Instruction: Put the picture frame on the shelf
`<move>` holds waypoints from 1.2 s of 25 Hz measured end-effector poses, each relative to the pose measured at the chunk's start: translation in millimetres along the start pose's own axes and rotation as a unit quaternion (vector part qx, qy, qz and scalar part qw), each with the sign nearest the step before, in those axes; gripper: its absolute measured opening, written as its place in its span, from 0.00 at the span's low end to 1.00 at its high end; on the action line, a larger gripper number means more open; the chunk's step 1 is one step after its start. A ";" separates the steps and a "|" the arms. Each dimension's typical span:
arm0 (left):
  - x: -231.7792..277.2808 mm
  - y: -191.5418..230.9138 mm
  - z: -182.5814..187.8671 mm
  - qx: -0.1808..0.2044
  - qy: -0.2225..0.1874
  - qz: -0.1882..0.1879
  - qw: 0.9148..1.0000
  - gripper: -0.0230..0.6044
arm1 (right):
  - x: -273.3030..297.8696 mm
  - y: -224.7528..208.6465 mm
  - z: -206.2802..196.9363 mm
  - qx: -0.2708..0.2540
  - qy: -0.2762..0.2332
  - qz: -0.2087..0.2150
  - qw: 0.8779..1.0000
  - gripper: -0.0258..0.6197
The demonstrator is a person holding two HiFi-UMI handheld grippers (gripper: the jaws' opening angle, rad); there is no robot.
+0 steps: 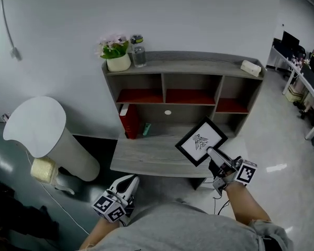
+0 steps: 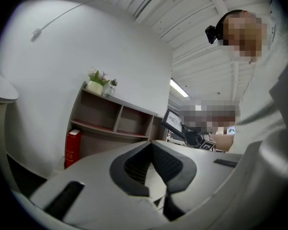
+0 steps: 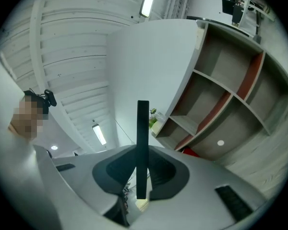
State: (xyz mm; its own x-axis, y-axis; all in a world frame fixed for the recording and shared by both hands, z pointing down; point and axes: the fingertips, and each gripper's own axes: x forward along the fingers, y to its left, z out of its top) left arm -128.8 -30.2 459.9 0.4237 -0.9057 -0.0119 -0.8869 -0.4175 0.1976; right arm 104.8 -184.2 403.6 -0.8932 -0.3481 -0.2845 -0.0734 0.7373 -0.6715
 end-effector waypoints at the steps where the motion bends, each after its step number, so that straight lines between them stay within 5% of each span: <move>1: 15.4 1.0 2.7 0.001 -0.002 0.002 1.000 0.05 | 3.3 -7.9 12.2 0.002 0.000 0.007 1.000 0.17; 10: 131.4 14.8 24.6 0.021 -0.009 0.009 1.000 0.05 | 21.2 -74.3 103.3 0.023 -0.009 0.020 0.999 0.17; 19: 190.8 41.4 27.9 0.025 -0.002 -0.008 1.000 0.05 | 63.3 -104.9 153.8 0.044 -0.030 0.024 0.998 0.17; 30: 232.3 119.5 46.7 0.030 -0.003 -0.093 0.995 0.05 | 125.9 -131.8 173.5 0.075 -0.113 -0.034 0.990 0.17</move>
State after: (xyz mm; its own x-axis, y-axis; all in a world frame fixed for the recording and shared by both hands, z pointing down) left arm -145.0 -293.9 435.0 0.5805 -0.8128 -0.0496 -0.8028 -0.5814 0.1323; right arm 78.9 -425.6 337.6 -0.7657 -0.5268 -0.3691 -0.0488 0.6197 -0.7833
